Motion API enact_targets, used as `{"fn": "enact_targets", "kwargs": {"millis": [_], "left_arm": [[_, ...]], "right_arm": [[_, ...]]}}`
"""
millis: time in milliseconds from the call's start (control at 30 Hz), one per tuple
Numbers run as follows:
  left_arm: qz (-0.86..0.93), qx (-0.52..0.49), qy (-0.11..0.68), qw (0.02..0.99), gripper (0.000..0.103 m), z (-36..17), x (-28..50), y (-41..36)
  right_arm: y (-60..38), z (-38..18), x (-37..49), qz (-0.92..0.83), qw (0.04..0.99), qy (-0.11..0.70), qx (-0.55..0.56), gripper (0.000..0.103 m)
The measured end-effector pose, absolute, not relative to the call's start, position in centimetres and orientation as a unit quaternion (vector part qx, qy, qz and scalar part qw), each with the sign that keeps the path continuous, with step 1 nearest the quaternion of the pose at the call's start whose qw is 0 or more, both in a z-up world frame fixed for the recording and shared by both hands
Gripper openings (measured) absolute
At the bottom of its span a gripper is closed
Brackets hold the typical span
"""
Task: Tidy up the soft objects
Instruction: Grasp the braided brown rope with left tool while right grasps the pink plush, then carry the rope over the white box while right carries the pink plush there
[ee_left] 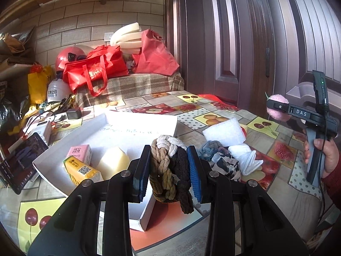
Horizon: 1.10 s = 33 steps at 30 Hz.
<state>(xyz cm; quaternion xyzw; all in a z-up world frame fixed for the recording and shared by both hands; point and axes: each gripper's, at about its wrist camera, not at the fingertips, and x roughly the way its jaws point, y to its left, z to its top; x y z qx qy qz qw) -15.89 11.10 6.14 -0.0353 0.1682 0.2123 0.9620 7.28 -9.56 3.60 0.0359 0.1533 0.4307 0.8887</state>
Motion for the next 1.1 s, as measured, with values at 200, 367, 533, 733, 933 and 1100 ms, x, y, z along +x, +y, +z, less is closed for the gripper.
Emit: {"fn": "enact_targets", "kwargs": {"millis": [200, 367, 533, 733, 933, 1100], "left_arm": [[0.225, -0.024, 0.156, 0.962, 0.033, 6.3, -16.3, 10.9], [0.235, -0.019, 0.145, 0.961, 0.033, 6.4, -16.8, 11.1], [0.249, -0.020, 0.138, 0.958, 0.033, 6.5, -17.2, 11.6], [0.261, -0.015, 0.137, 0.955, 0.033, 6.4, -17.4, 12.1], [0.271, -0.005, 0.140, 0.952, 0.033, 6.2, -17.3, 12.9], [0.293, -0.022, 0.139, 0.946, 0.033, 6.1, -18.5, 14.6]], "right_arm": [[-8.8, 3.7, 5.9, 0.448, 0.882, 0.144, 0.027, 0.063], [-8.3, 3.8, 4.5, 0.459, 0.879, 0.132, 0.014, 0.063], [-7.7, 3.8, 3.3, 0.474, 0.872, 0.124, 0.001, 0.063], [-6.5, 3.8, 1.7, 0.498, 0.859, 0.120, -0.010, 0.063], [-4.4, 3.7, -0.1, 0.526, 0.842, 0.119, -0.030, 0.063], [-2.5, 3.5, -2.0, 0.551, 0.824, 0.113, -0.063, 0.063]]}}
